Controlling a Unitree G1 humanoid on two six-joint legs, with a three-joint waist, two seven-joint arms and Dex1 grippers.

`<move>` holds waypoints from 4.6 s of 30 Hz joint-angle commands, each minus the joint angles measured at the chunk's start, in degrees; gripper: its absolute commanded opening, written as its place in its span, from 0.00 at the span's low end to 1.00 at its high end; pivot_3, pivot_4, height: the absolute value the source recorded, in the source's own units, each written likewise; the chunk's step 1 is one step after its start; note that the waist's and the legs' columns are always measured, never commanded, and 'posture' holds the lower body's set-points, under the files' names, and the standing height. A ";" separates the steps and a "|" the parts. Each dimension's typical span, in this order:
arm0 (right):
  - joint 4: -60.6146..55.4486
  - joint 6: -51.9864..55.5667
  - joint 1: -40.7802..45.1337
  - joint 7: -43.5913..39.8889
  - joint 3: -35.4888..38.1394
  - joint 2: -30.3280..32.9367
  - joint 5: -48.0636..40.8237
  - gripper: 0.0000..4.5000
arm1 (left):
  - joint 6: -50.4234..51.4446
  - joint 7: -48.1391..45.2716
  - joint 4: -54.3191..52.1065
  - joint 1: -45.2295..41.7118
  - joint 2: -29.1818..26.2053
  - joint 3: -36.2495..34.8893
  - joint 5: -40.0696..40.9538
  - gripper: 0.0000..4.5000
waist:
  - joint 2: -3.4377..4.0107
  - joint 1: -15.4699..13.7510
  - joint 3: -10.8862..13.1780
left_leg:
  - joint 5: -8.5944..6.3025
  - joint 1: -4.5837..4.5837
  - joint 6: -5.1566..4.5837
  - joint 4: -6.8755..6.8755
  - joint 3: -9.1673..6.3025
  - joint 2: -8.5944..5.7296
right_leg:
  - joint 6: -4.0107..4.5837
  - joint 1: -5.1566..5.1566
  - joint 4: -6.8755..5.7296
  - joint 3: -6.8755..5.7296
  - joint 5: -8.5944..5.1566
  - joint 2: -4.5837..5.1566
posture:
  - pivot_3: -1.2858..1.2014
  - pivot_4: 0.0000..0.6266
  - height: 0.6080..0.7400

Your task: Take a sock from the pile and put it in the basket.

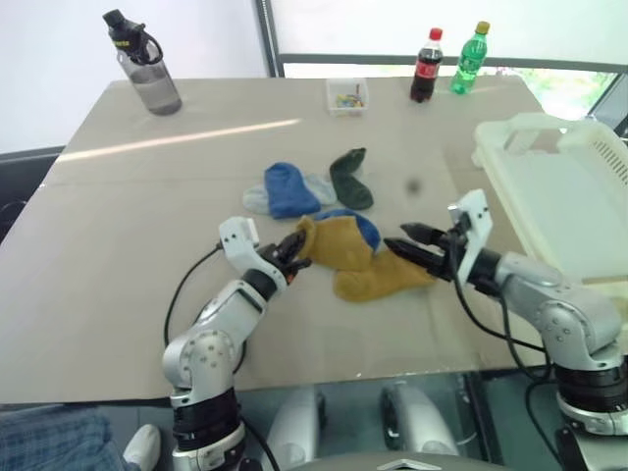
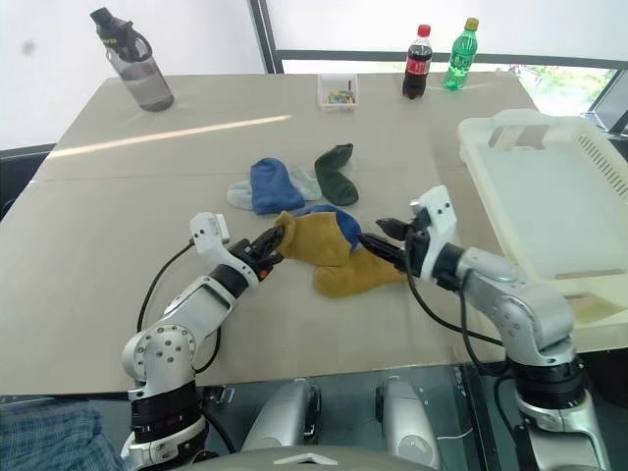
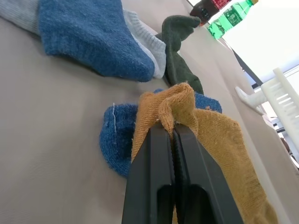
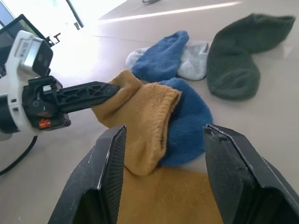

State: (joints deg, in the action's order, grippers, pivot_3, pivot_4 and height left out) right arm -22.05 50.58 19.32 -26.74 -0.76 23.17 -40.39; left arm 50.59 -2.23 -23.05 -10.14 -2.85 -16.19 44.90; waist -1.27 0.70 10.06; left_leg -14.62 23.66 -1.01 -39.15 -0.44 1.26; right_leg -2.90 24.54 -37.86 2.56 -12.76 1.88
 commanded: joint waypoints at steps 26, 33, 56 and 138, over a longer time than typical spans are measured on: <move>6.59 7.76 5.25 3.53 -2.37 -7.56 2.30 0.00 | -0.43 -0.47 -6.40 3.34 -3.69 2.73 1.43 0.00 | 0.01 0.20 0.00 | 0.00 0.01 0.00 0.01 -0.02 0.01 | 0.00 0.01 0.02 -0.03 0.00 -0.01 | 0.52 0.24 1.00; 3.38 9.33 5.15 3.78 -0.19 -7.00 0.93 0.00 | -1.23 -0.74 -8.07 3.29 -9.65 4.69 -2.95 0.00 | 0.02 0.21 0.00 | 0.00 0.00 0.00 0.03 -0.03 0.02 | 0.00 0.02 0.02 -0.03 -0.01 -0.01 | 0.52 0.24 1.00; -6.85 9.71 0.85 2.33 12.58 -1.54 -11.23 0.00 | 12.01 -0.82 -19.37 -4.40 -19.54 16.47 -11.57 0.00 | 0.03 0.14 0.04 | -0.01 0.08 0.00 0.13 -0.02 0.02 | -0.01 0.07 0.16 -0.04 -0.01 0.00 | 0.52 0.24 1.00; -0.44 7.41 -4.17 5.22 8.44 5.97 -3.95 0.00 | -4.81 0.45 -11.21 13.87 -3.54 11.92 5.98 0.81 | 0.03 0.08 0.03 | -0.01 0.08 -0.02 0.16 0.04 0.02 | -0.04 0.05 0.28 0.00 -0.04 -0.01 | 0.52 0.24 1.00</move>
State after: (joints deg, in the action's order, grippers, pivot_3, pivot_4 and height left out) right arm -20.07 59.27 15.36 -21.66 5.62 29.10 -44.02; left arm 44.25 -1.96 -34.84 4.62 -6.57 -3.87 47.65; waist -1.24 0.78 10.10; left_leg -14.63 23.74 -1.03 -39.00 -0.40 1.28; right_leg -2.93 24.59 -37.58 2.56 -12.79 1.87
